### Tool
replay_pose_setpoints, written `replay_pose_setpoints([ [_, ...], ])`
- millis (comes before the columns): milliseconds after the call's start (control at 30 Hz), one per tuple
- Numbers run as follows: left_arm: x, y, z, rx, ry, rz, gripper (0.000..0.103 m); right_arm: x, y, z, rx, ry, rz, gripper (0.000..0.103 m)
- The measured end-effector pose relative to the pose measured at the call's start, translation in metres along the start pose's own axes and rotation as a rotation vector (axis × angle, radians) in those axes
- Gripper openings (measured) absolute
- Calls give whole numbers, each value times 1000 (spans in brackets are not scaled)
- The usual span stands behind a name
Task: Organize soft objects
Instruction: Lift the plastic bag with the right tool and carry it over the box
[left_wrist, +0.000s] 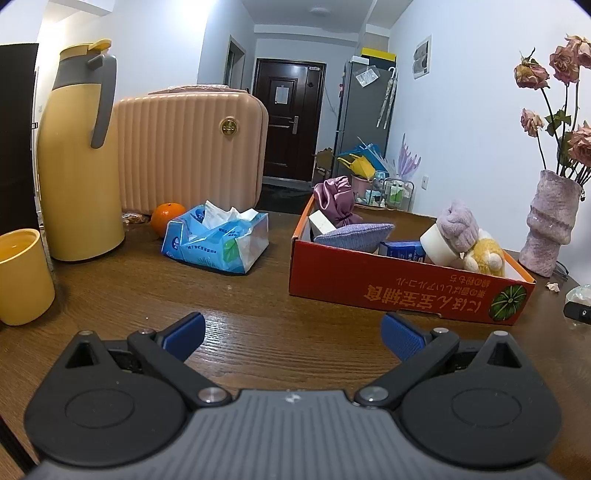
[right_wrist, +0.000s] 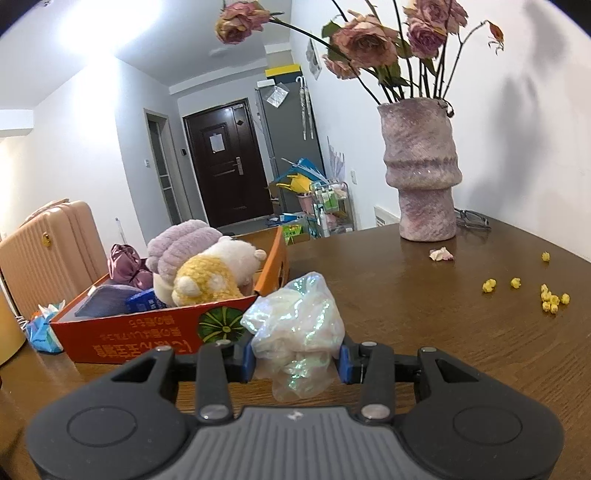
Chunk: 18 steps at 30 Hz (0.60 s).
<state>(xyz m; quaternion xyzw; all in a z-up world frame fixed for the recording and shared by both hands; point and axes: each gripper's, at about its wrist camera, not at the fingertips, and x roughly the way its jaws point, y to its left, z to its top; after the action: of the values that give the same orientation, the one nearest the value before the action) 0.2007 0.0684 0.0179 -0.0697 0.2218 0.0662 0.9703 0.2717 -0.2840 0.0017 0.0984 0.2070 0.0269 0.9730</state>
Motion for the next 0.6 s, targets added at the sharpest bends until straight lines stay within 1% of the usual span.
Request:
replay_pose_setpoints([
  [133,1,-1,0,4,-6,1,103,-1,11,-3,-24,-20,12,40],
  [267,1,-3,0,-4,-28,7,103,2,29,-9,-62,-19,26,41],
  [433,8,-11,2,13,-38,23,103,3,52,-12,-100,-63,52,41],
  [600,17,-22,4,29,-49,28,103,10,78,-14,-152,-86,72,41],
])
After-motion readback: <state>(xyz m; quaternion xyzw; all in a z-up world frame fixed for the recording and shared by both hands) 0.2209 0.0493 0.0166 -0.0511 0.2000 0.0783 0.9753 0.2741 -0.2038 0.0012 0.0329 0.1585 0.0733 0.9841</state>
